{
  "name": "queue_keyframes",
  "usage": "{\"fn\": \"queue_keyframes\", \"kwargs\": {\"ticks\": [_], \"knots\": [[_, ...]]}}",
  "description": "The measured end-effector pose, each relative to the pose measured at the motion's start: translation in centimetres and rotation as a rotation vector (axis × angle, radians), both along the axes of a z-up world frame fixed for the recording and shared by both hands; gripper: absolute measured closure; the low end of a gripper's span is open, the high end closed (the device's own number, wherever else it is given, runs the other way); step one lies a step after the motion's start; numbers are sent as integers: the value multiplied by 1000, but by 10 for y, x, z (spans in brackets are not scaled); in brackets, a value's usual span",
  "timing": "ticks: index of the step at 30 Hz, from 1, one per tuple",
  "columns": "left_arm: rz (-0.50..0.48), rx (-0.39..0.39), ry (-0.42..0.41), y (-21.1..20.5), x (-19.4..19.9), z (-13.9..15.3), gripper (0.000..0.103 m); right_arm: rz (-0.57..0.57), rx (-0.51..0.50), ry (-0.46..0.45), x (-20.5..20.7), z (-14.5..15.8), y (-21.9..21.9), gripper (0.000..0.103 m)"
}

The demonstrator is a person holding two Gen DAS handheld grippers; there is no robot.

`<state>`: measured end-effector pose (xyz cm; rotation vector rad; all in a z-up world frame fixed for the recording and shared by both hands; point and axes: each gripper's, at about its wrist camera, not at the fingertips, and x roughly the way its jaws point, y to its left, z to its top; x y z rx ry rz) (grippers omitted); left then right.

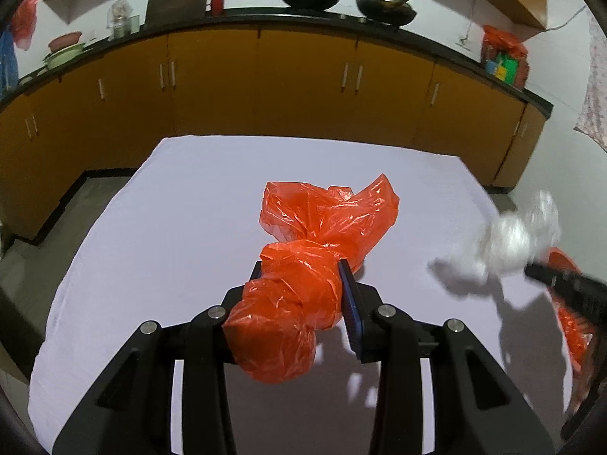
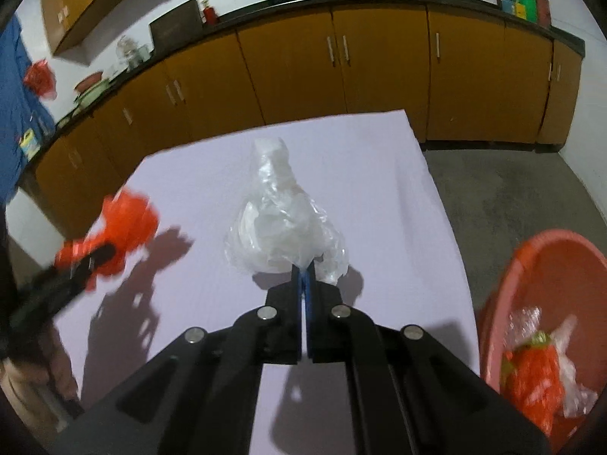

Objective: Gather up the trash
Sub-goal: 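Grasp the red bag with the left tool while the right tool grasps the clear bag, then carry both bags over the orange basket and open both tools to drop them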

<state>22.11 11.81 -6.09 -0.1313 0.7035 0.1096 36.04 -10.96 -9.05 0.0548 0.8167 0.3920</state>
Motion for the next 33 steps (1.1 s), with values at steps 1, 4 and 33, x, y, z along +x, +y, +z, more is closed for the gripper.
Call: {"fn": "queue_keyframes", "kwargs": {"ticks": [1, 4, 33], "knots": [[-2, 1, -2, -2, -2, 1, 65, 14, -32, -3, -11, -4, 0, 100], [-4, 4, 0, -3, -7, 0, 65, 40, -76, 15, -31, -17, -3, 94], [-34, -3, -29, -30, -23, 20, 64, -50, -3, 16, -51, 9, -29, 74]]}}
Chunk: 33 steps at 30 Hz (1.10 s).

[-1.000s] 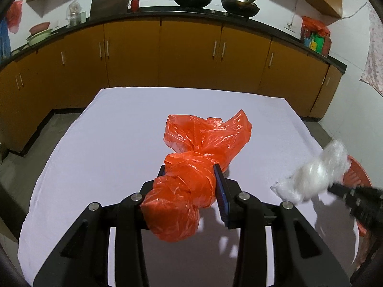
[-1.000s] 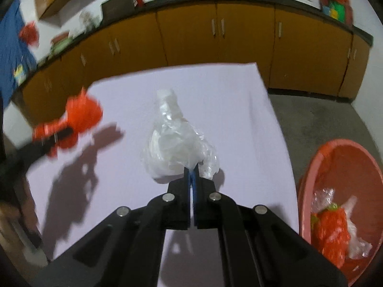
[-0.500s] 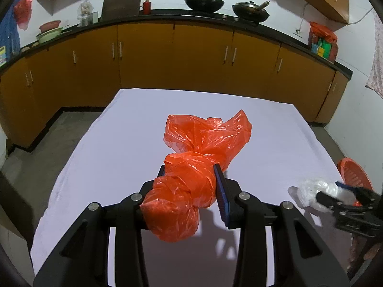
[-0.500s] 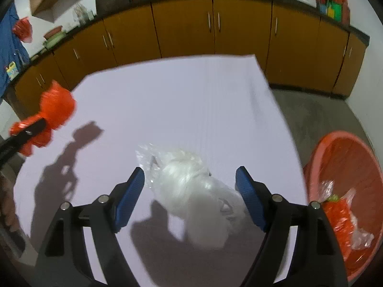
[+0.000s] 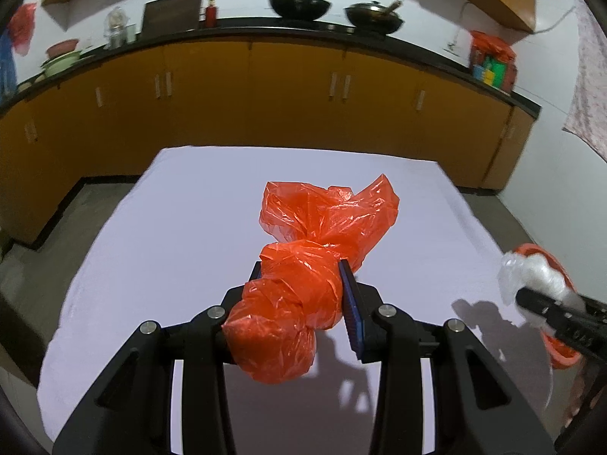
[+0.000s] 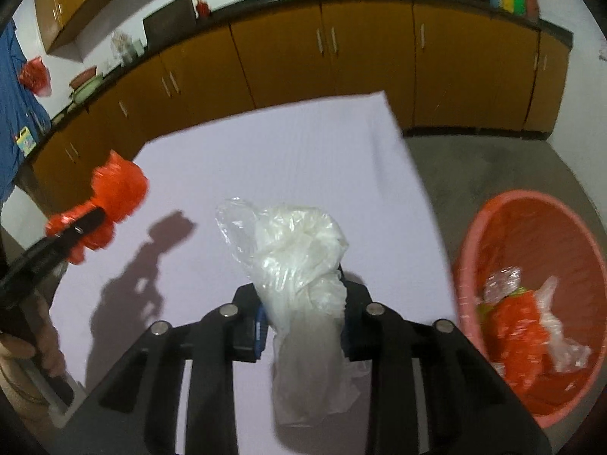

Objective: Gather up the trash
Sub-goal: 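Carry both bags over the orange basket and open both tools to drop them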

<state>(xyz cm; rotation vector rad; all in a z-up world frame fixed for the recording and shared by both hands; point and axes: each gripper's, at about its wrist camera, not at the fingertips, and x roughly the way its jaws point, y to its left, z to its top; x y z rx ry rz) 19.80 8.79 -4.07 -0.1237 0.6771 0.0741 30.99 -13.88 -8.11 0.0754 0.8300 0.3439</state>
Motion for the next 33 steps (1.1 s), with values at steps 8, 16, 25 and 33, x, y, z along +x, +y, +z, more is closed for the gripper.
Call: {"fn": "queue_keyframes", "kwargs": {"ticks": [8, 16, 25, 33], "knots": [[-122, 9, -17, -66, 6, 10, 64, -123, -52, -103, -32, 32, -60, 74], [-248, 14, -24, -139, 13, 15, 64, -267, -100, -151, -51, 43, -121, 74], [-356, 17, -16, -196, 18, 13, 64, -391, -100, -156, -58, 40, -177, 74], [-434, 22, -4, -232, 21, 8, 64, -462, -82, -146, -57, 32, -205, 73]]}}
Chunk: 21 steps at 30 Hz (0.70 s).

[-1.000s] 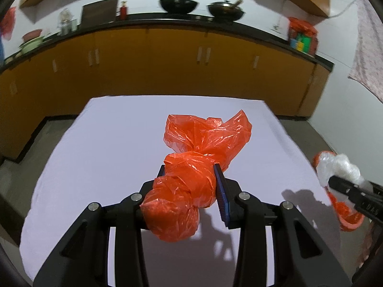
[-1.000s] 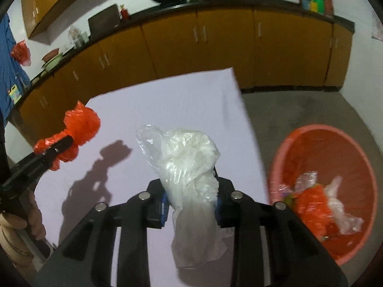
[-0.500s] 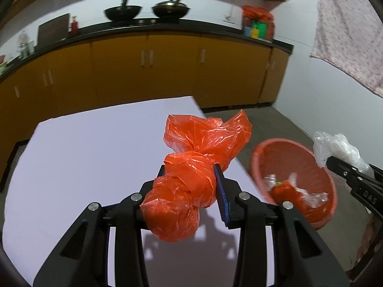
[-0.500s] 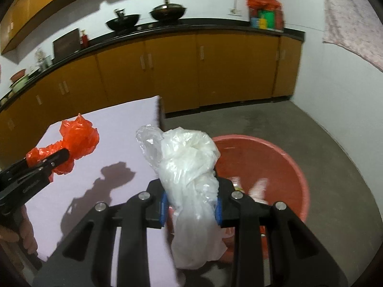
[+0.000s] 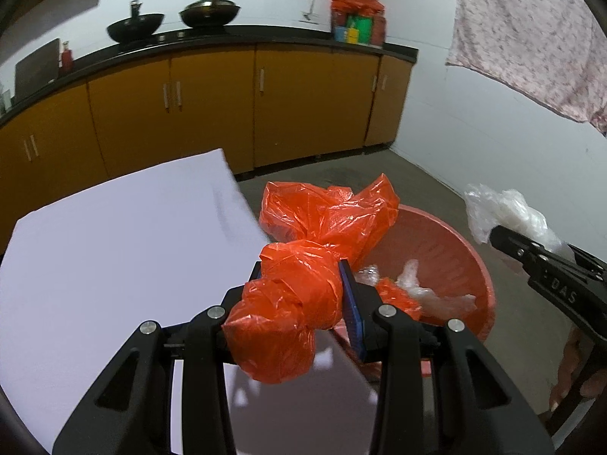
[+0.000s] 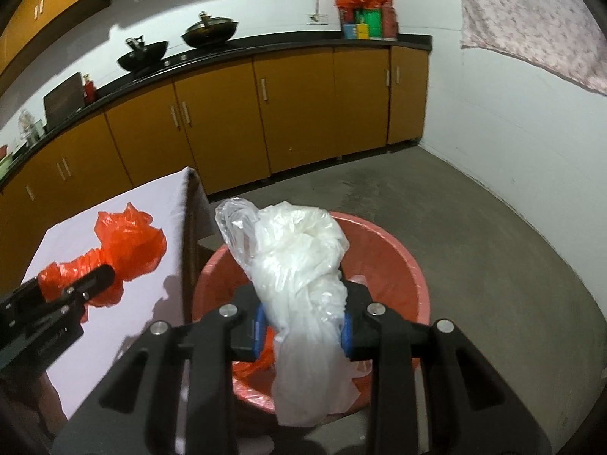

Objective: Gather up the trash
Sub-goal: 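Carry both bags over the orange basket and open both tools to drop them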

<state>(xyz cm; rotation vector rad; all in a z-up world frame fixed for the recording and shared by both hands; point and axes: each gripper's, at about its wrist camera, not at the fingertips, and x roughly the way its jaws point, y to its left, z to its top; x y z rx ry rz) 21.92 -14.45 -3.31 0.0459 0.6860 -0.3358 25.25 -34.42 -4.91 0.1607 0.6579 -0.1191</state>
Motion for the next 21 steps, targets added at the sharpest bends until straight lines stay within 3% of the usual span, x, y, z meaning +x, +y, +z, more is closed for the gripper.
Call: {"fn": "queue_keyframes", "kwargs": {"ticks": [21], "knots": [[-124, 13, 66, -76, 26, -33, 64, -122, 128, -35, 29, -10, -59, 72]]}}
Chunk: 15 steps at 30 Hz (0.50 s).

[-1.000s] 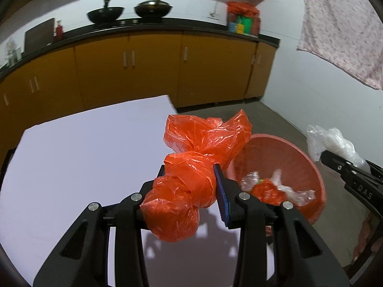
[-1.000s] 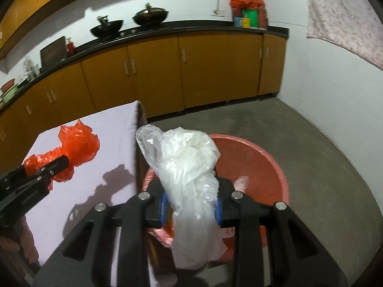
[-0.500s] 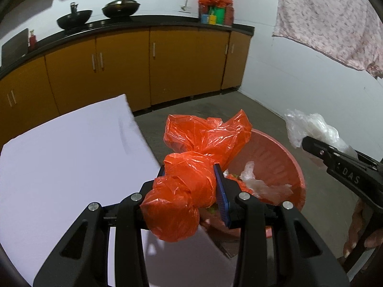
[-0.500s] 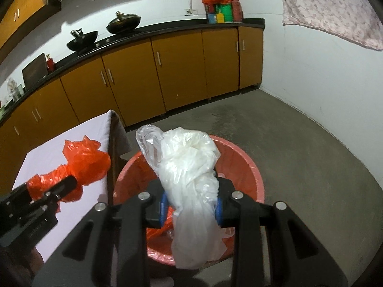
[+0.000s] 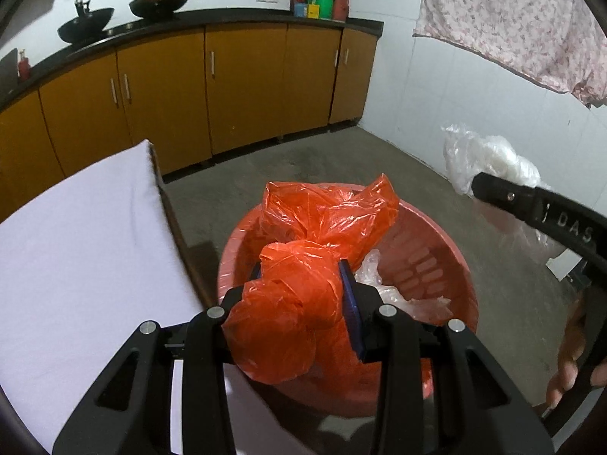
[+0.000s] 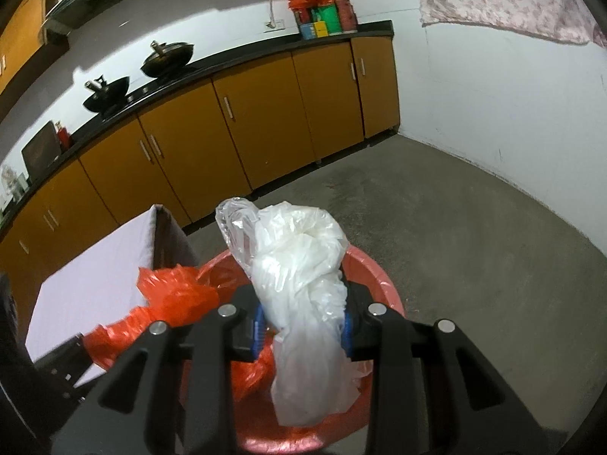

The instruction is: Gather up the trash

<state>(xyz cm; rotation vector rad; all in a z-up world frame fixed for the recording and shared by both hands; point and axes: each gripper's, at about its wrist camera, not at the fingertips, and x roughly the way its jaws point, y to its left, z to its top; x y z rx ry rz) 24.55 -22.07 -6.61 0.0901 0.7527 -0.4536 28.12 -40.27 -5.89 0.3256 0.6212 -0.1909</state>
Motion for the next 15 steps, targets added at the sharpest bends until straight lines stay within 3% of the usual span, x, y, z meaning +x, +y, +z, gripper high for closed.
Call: {"fn": "queue_keyframes", "kwargs": {"ticks": [4, 8, 11, 15], "knots": [[-8, 0, 28, -9, 9, -8, 64, -17, 38, 0, 10, -6, -12, 71], [-10, -11, 44, -11, 12, -13, 51, -8, 85, -14, 16, -10, -19, 65], [-10, -15, 46, -10, 12, -16, 39, 8, 100, -27, 19, -11, -19, 56], [5, -22, 56, -5, 12, -16, 36, 20, 98, -35, 17, -14, -16, 44]]}}
